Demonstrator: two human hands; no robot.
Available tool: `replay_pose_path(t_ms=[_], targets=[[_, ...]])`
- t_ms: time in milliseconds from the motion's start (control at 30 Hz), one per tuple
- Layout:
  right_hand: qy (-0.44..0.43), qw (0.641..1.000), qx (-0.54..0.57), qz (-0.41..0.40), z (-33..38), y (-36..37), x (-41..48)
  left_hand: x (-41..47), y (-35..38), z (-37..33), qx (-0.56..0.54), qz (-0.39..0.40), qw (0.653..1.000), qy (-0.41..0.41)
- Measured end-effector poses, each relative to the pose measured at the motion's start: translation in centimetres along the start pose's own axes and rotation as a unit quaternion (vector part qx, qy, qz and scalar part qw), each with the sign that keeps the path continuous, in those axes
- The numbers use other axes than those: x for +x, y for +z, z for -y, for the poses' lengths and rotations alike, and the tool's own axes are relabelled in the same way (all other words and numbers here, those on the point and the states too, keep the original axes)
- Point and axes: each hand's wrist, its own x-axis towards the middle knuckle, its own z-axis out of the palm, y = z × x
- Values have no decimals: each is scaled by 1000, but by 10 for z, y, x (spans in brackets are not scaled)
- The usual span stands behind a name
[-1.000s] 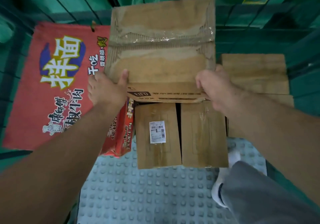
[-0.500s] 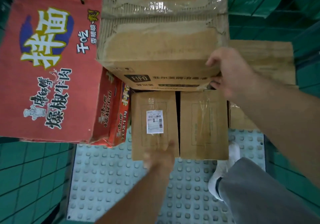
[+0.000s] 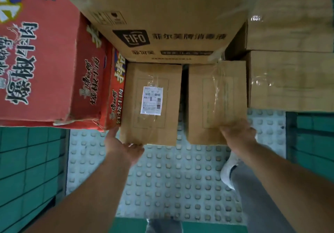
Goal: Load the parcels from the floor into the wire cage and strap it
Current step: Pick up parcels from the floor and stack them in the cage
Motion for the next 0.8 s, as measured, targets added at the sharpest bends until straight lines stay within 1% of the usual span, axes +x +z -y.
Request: replay_pose_path(t_ms=[33, 67, 100, 133, 167, 200, 233, 267, 300, 333, 367, 400, 467, 500, 600, 667, 733, 767, 800], targets=[[0, 1000, -9, -29, -2, 2, 4, 1, -7, -2, 98, -28, 995, 14], [-7, 998, -13, -62, -3, 1, 8, 3, -12, 1, 215, -83, 972, 47], [-12, 997, 4, -81, -3, 2, 12, 4, -14, 6, 330, -162, 924, 107], [-15, 996, 29, -84, -2, 0, 14, 5, -13, 12, 422, -213, 862, 182], [-19, 996, 54, -72, -3, 1, 18, 1, -6, 17, 487, -212, 806, 262], [-28, 996, 61, -52, -3, 2, 20, 1, 3, 21, 549, -166, 752, 326], [-30, 998, 48, -36, -4, 4, 20, -2, 15, 28, 601, -102, 700, 373], [-35, 999, 26, -28, -7, 9, 20, -6, 29, 33, 646, -40, 639, 416], [-39, 999, 7, -31, -10, 14, 21, -12, 48, 37, 688, 7, 576, 441], [-40, 999, -1, -35, -13, 17, 20, -16, 68, 40, 719, 44, 523, 456], [-39, 998, 0, -41, -17, 20, 21, -18, 90, 42, 743, 72, 483, 458], [-38, 998, 5, -43, -18, 23, 19, -18, 113, 41, 758, 87, 459, 456], [-40, 998, 19, -40, -23, 25, 19, -16, 158, 38, 768, 102, 451, 443], [-46, 998, 23, -40, -25, 24, 19, -18, 179, 35, 772, 100, 442, 446], [-57, 997, 31, -36, -31, 24, 23, -32, 230, 14, 796, 59, 369, 477], [-70, 996, 42, -36, -33, 21, 26, -41, 245, -1, 811, 55, 345, 469], [-83, 994, 56, -31, -33, 18, 26, -44, 241, -10, 824, 56, 347, 444], [-95, 993, 62, -30, -33, 18, 25, -42, 235, -13, 828, 47, 334, 448], [-105, 992, 65, -27, -31, 19, 22, -40, 228, -14, 835, 32, 309, 455]])
